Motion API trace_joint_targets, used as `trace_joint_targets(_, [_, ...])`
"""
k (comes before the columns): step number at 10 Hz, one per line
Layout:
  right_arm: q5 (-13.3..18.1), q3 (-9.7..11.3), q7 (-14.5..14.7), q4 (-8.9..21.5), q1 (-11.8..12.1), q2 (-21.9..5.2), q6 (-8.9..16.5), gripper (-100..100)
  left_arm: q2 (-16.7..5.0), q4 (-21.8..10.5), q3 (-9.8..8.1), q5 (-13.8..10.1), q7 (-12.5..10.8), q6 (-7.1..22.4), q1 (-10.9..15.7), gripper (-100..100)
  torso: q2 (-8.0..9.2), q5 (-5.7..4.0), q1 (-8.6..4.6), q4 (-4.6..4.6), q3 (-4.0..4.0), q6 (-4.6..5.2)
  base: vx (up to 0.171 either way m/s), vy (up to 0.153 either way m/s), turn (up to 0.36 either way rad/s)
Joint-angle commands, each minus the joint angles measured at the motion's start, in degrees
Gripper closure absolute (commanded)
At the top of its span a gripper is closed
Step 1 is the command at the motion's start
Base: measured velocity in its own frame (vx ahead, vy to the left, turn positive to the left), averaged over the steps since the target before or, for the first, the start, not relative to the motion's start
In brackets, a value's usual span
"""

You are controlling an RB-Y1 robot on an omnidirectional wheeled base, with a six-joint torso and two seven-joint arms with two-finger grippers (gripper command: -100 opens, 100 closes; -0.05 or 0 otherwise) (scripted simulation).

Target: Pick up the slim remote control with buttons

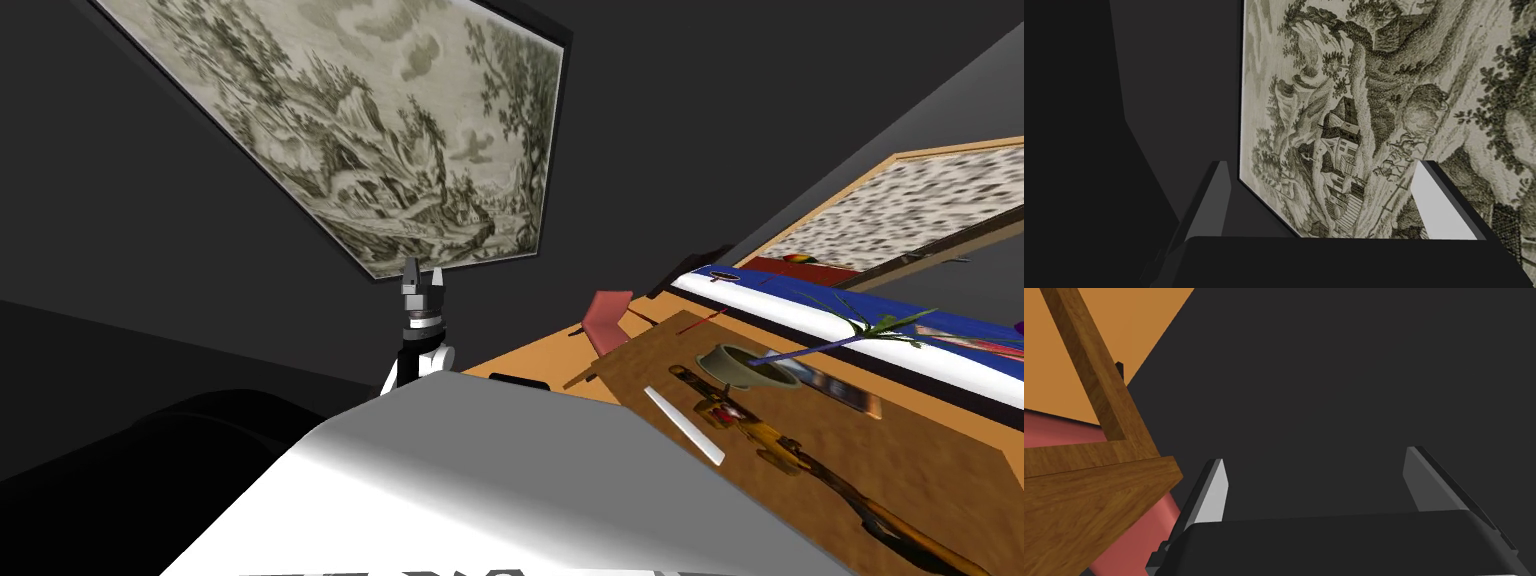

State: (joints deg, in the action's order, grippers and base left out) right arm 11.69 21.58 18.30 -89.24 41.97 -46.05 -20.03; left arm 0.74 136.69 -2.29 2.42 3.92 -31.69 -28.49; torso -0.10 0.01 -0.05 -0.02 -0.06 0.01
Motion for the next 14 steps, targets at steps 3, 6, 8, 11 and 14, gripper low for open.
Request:
trace_joint_targets(3, [1.7,3.17,1.97,5.83,2.35,-5.32,1.36,-100,0.0,0.0,-0.01,0.0,0.0,0.0,-0.01,0,-0.28,-0.02,-0.12,-0.06,-0.17,0.0,0.133,-0.04,0.132])
trace_joint_targets(6, [3.25,5.99,3.63,10.73,3.66,-8.68,2.33,-100,0.0,0.0,-0.01,0.0,0.0,0.0,-0.01,0,-0.24,-0.05,-0.19,-0.05,-0.14,0.01,0.125,-0.064,0.138])
trace_joint_targets(8, [3.25,5.99,3.63,12.08,3.66,-8.68,2.33,-100,0.0,0.0,-0.01,0.0,0.0,0.0,-0.01,0,-0.2,-0.02,-0.09,-0.05,-0.13,0.01,0.055,-0.034,0.022])
trace_joint_targets(11, [4.81,8.79,5.23,16.9,4.66,-11.43,3.19,-100,-0.01,0.0,-0.01,0.0,0.0,0.0,-0.01,0,-0.25,-0.04,-0.25,-0.05,-0.14,-0.02,0.104,-0.078,0.134])
trace_joint_targets(14, [6.3,11.51,6.73,21.79,5.29,-13.44,3.94,-100,0.0,0.0,-0.01,0.0,0.0,0.0,-0.01,0,-0.11,-0.05,-0.16,-0.03,-0.07,0.03,0.073,-0.084,0.09])
